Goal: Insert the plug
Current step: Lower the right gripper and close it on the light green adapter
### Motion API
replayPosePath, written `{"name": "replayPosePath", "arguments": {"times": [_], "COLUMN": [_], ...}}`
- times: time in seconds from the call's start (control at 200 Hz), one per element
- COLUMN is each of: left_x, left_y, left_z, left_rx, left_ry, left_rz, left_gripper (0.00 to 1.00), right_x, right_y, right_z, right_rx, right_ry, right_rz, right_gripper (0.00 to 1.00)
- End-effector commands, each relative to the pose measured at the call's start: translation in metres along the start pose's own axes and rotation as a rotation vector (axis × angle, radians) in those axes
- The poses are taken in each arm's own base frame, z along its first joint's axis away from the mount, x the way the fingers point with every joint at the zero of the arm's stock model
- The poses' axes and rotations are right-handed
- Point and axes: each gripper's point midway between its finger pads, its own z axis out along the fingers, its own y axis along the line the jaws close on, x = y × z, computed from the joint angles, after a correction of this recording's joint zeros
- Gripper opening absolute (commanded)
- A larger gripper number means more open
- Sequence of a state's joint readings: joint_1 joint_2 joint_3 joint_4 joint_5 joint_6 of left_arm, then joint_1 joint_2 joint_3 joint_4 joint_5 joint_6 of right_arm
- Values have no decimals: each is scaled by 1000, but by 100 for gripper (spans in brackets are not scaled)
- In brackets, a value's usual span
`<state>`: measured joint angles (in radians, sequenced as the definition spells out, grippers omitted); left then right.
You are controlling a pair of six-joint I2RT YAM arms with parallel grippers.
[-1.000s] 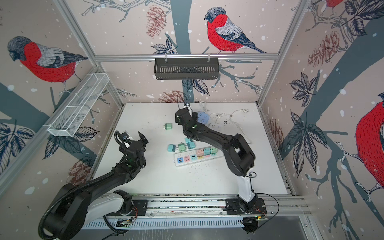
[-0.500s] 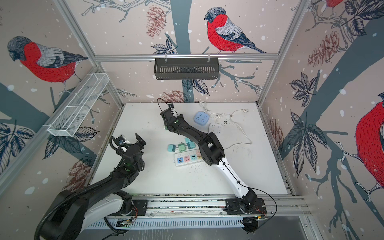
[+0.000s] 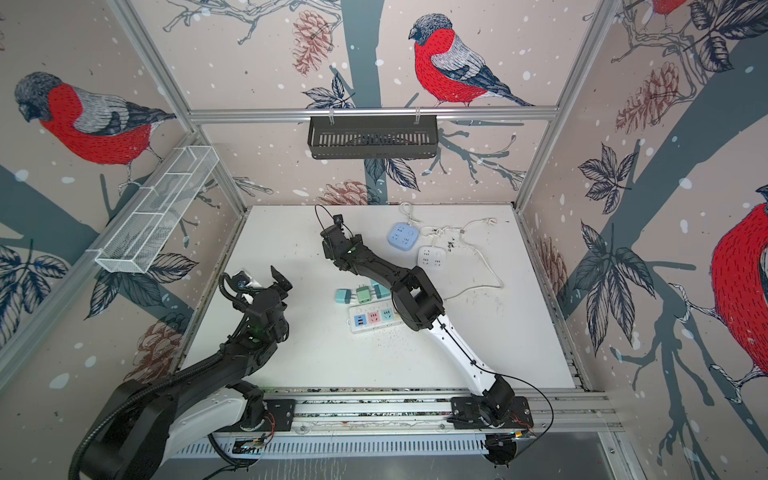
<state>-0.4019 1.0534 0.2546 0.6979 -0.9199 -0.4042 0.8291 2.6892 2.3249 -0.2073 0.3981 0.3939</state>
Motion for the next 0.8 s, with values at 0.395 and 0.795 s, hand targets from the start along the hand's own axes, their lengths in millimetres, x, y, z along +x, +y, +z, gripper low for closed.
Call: {"name": "replayPosePath", "arguments": {"times": [0.395,0.795], "left_x": [-10,-9], "left_y": [-1,-1], "left_z": [0,0], "left_rx": [-1,0], "left_ry": [-35,-34], "left_rz": [-56,-54], "left_gripper": [97,97], "right_x": [13,35], "right_y": [10,5], "right_z": [5,-9], "right_rx": [-36,1], "right_ry": [19,78], "right_rz": [-1,-34], "right_gripper": [78,78]}}
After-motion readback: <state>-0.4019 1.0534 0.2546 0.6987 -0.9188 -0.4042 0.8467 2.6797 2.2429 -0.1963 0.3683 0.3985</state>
